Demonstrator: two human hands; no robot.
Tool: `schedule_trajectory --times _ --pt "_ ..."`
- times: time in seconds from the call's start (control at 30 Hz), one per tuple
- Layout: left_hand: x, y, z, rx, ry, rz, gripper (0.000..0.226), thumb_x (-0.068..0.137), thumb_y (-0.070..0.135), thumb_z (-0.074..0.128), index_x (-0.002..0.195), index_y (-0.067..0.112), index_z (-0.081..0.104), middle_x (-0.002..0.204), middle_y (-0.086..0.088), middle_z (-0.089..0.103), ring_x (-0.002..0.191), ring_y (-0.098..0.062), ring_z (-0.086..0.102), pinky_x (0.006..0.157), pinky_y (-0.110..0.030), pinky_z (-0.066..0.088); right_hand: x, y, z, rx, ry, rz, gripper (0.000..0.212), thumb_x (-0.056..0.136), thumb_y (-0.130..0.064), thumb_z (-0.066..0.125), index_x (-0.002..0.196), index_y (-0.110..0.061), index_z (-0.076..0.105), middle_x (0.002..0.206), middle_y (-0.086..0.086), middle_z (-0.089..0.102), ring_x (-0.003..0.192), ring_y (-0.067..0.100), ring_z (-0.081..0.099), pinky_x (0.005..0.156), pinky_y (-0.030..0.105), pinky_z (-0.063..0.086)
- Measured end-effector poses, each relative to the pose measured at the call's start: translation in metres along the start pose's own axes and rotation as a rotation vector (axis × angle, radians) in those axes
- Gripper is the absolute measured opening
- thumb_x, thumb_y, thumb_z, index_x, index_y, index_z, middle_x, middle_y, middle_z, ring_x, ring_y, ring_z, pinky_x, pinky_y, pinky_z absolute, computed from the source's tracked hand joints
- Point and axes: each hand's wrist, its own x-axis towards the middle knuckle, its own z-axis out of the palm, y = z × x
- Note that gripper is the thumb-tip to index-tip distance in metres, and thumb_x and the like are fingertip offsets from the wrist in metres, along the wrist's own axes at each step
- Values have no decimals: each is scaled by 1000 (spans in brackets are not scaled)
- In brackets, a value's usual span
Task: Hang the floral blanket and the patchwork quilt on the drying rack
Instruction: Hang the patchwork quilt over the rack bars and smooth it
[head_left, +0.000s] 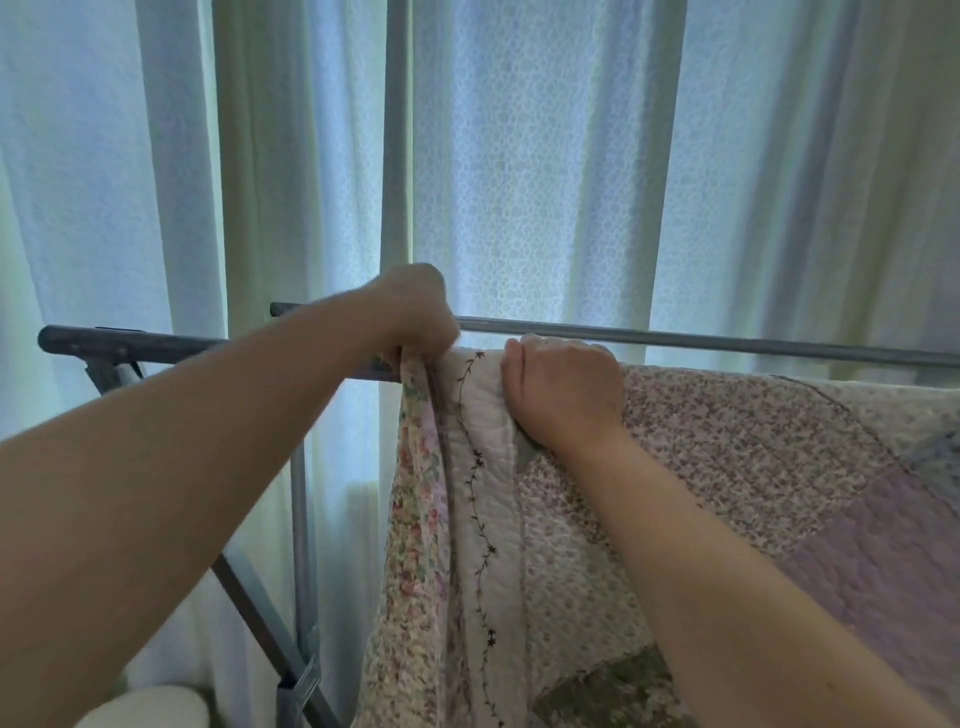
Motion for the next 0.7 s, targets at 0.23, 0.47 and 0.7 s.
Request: schedule_trajectory --times 0.23,0.47,0.7 --pt "1 -40 -1 -1075 137 -314 13 82 -7 59 73 1 62 77 -16 62 64 -26 63 52 -36 58 0 0 4 42 63 17 48 90 -25 30 52 -7 54 46 10 56 41 19 34 50 27 27" --pt "-3 -62 25 -320 547 -54 7 85 6 51 86 12 48 70 1 49 73 -25 54 69 -37 50 0 1 5 16 24 13 49 91 -28 28 59 -5 58 53 13 61 45 26 49 52 30 29" --pt "-4 -78 28 -486 526 -38 9 85 15 58 90 16 50 75 5 52 75 -18 55 65 -34 47 2 0 3 -10 -33 15 45 94 -28 32 66 -6 59 61 12 62 50 22 39 55 29 27"
